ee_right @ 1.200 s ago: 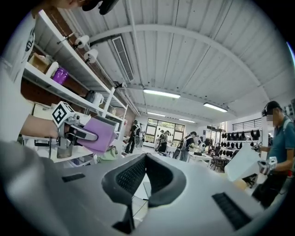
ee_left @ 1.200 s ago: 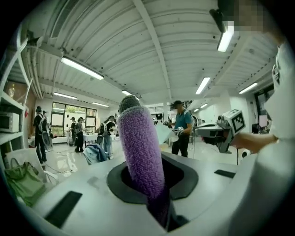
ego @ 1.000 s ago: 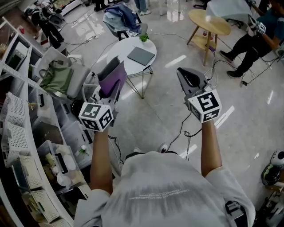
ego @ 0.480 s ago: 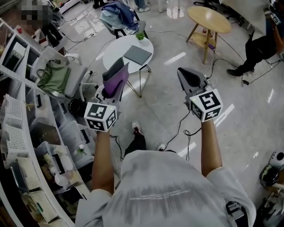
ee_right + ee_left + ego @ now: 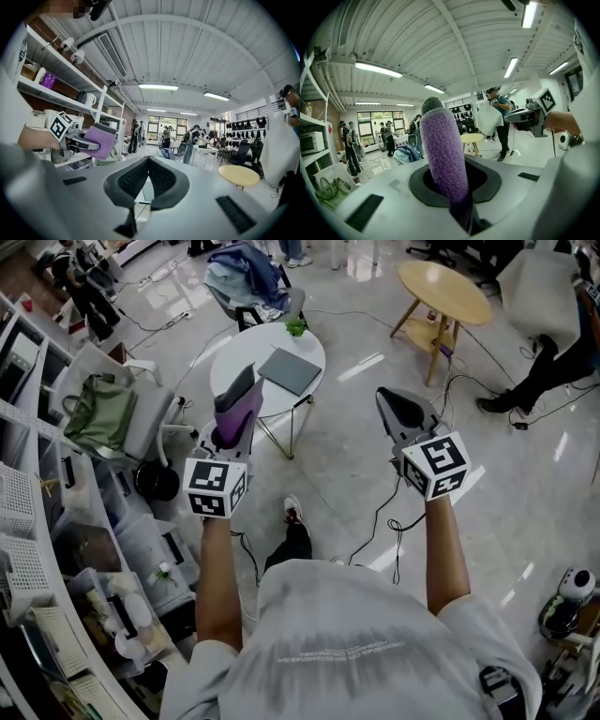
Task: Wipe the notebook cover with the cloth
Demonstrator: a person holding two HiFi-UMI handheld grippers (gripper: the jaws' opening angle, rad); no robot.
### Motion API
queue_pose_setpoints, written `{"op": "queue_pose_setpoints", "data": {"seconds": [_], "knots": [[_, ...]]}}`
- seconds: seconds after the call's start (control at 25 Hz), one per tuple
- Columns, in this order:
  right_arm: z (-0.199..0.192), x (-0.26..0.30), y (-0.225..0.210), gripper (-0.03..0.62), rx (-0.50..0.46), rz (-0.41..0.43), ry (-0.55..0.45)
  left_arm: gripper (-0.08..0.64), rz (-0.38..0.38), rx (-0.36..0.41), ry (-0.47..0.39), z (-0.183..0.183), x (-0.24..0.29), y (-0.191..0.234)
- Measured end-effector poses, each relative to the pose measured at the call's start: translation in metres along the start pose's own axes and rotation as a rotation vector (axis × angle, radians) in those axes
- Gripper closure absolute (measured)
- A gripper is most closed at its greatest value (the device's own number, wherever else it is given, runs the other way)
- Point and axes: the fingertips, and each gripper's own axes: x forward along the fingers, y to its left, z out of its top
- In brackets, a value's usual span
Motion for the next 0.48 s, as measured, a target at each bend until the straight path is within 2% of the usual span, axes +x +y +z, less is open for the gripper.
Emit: {"op": "queue_pose_setpoints", "data": {"seconds": [0.32, 0.48], "knots": [[0.024, 0.104, -0.019, 0.59, -0.042, -0.009, 0.017, 0.512, -0.004, -0.008, 0.023, 0.0, 0.069, 0.092], [0.039, 0.146, -0.021, 0.591, -0.05, -0.022, -0.018, 0.512, -0.01, -0.029, 0.042, -0.004, 0.097, 0.135]]}}
